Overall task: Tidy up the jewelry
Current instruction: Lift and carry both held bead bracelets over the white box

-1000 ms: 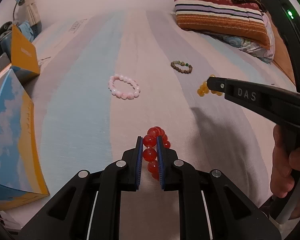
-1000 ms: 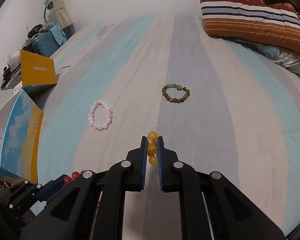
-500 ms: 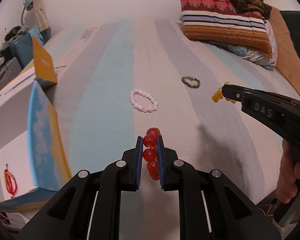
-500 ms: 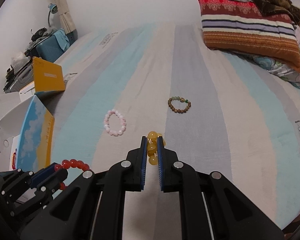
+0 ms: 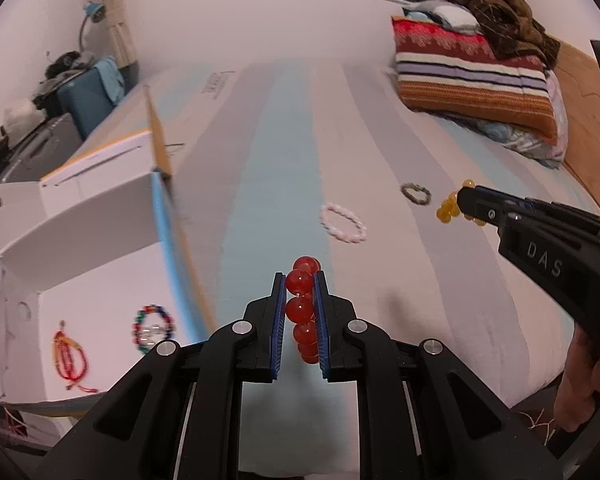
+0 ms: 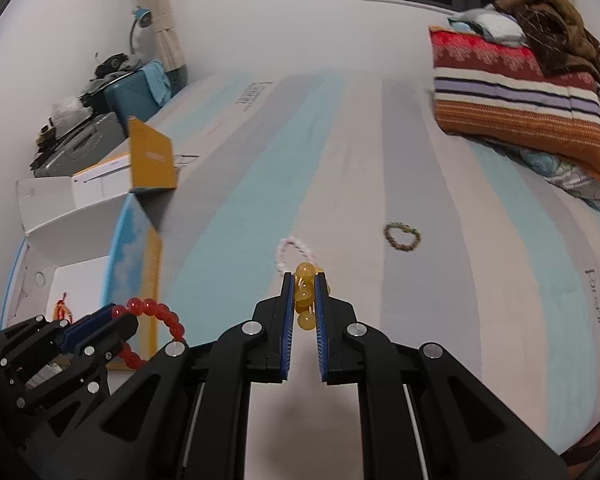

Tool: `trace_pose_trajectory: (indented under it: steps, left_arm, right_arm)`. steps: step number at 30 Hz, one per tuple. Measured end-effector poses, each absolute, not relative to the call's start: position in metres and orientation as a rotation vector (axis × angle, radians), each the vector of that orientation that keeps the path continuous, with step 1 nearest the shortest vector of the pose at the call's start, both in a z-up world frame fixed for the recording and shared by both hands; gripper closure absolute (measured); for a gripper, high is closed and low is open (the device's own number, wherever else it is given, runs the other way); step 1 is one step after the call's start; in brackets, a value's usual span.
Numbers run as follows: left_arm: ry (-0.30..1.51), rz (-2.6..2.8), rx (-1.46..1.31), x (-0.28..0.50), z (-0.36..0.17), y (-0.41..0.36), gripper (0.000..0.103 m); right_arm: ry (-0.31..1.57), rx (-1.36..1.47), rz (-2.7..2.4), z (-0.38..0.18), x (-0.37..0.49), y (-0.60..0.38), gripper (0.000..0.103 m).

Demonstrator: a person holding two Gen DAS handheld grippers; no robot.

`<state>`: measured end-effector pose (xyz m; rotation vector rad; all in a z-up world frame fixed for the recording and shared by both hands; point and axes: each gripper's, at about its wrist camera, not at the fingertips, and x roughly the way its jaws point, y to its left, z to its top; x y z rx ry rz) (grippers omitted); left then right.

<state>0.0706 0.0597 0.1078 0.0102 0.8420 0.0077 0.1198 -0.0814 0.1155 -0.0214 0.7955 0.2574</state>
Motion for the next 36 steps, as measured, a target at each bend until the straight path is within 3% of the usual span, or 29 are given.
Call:
trace_pose_trajectory:
  steps: [17,36]
  left_arm:
    - [0.778,0.179,-0.069,0.025,0.146,0.179,0.090]
    - [0.830,0.350,-0.161,-0.012,0.109,0.291,0.090]
  right_arm:
    - [0.765,-0.089,0.419,0.140,0.096,0.050,0.094]
    - [0.833,-0.170,0.557,0.095,0.080,0.172,0.094]
